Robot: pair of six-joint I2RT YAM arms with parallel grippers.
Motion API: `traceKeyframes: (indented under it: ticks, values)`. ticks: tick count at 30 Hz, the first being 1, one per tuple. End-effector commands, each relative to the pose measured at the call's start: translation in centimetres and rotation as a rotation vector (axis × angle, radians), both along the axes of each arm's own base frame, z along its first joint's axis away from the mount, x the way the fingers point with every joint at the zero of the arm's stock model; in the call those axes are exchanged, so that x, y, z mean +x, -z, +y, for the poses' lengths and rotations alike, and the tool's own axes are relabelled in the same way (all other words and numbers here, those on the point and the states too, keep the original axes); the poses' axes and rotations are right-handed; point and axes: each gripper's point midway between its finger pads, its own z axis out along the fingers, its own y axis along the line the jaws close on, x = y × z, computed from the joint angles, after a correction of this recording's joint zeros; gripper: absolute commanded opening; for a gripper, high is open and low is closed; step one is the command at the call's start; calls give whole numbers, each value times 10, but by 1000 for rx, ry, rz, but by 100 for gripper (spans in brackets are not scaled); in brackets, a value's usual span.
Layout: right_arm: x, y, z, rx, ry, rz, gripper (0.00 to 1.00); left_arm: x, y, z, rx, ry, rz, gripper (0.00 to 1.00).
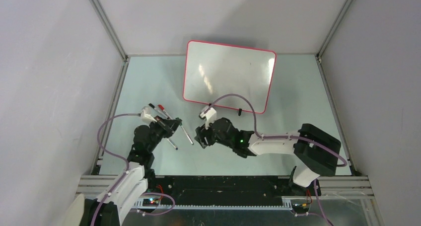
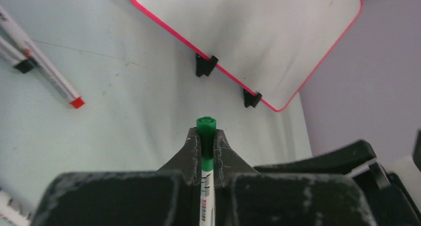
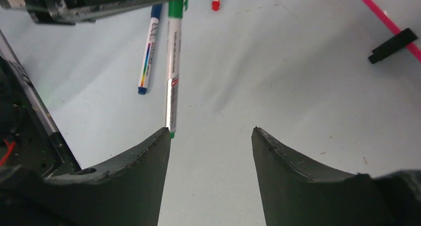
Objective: Write a sentence on the whiteboard
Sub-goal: Pass from the right arm to the left
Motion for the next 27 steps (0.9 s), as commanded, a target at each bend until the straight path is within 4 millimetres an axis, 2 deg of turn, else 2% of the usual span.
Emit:
traceKeyframes:
  ticks: [1, 3, 4, 5, 6, 9, 13, 14, 15, 21, 22, 23, 24, 25, 26, 27]
  values:
    - [-5, -48, 2, 233, -71, 12, 66, -3, -33, -21, -101, 115, -116, 0]
    - [-5, -58, -6, 260, -65, -25, 67, -6, -40, -26, -119, 144, -139, 0]
    - [-6, -54, -11, 256, -62, -34, 67, -7, -44, -27, -123, 143, -152, 0]
    - [-4, -66, -14, 283, -52, -67, 67, -8, -45, -26, -125, 138, -155, 0]
    - [-5, -66, -18, 295, -47, -81, 66, -8, -48, -24, -126, 119, -166, 0]
    - [-1, -86, -31, 347, -11, -137, 65, -3, -52, -12, -160, 23, -160, 0]
    - [5, -114, -42, 432, 51, -148, 65, -2, -79, -5, -344, -52, -142, 0]
    - [6, -122, -42, 465, 61, -153, 65, -3, -80, -3, -367, -64, -121, 0]
    - [6, -129, -43, 501, 71, -144, 66, -2, -92, -2, -425, -79, -113, 0]
    - [21, -181, -37, 762, 166, -144, 64, -5, -112, -6, -627, -76, -29, 0]
    - [23, -186, -33, 789, 164, -151, 64, -5, -125, -6, -636, -71, -41, 0]
    - [25, -200, -28, 822, 153, -165, 63, -3, -122, -5, -622, -85, -12, 0]
    - [27, -202, -22, 823, 145, -173, 63, -3, -140, -4, -615, -85, -31, 0]
    - [29, -222, -16, 858, 136, -189, 63, 0, -133, -3, -562, -109, 4, 0]
    - [32, -221, -10, 841, 135, -184, 63, 2, -160, 0, -545, -115, -40, 0]
    - [36, -237, -5, 854, 133, -191, 64, 6, -150, 1, -468, -135, 0, 0]
